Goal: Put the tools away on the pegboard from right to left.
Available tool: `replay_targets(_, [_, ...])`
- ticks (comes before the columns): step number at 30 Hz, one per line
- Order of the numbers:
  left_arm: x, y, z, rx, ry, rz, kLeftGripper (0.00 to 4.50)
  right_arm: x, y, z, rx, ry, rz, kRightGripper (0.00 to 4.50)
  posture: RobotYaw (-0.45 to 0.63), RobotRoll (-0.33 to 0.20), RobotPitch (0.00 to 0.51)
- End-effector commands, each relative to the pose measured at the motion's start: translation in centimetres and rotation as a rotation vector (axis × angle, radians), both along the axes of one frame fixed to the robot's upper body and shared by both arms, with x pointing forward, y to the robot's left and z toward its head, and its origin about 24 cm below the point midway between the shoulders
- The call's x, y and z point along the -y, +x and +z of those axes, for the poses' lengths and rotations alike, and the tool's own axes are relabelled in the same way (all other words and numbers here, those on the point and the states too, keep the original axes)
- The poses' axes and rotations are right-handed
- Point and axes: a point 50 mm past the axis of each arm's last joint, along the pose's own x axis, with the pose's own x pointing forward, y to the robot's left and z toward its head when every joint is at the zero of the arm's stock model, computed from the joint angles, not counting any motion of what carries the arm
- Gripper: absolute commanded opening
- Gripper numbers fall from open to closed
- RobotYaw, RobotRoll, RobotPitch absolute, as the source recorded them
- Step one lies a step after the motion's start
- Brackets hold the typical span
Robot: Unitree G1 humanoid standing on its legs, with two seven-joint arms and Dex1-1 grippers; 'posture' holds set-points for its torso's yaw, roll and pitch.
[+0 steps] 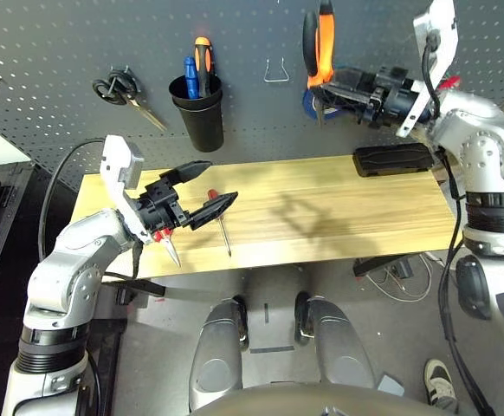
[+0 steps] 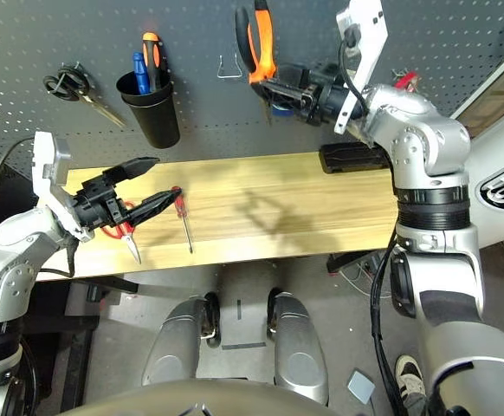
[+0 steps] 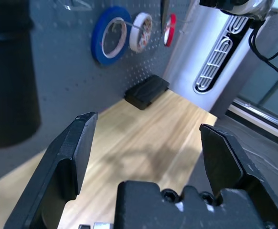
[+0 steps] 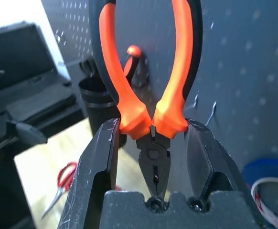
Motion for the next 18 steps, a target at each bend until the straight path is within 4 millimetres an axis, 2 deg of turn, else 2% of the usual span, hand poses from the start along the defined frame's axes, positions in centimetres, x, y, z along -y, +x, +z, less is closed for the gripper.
replay_targets(1, [-0.6,0.2,0.3,0.006,-0.001,0.018,4.50,-0.1,0.7,1.1,0.067,0.048,-0.052,2.13,0.00,0.000,0.128])
replay_targets(9, [-0.5,0.6,0.4,0.012,-0.003,0.029,4.50,-1.7,3.7,2.2,0.145,0.131,-0.176,2.13,0.01,0.000,0.131])
replay_targets(18, [-0.2,0.6,0.3,0.031,-0.050,0.069,4.50,-4.0,5.1,3.0,0.206,0.200,-0.224,2.13,0.03,0.000,0.138])
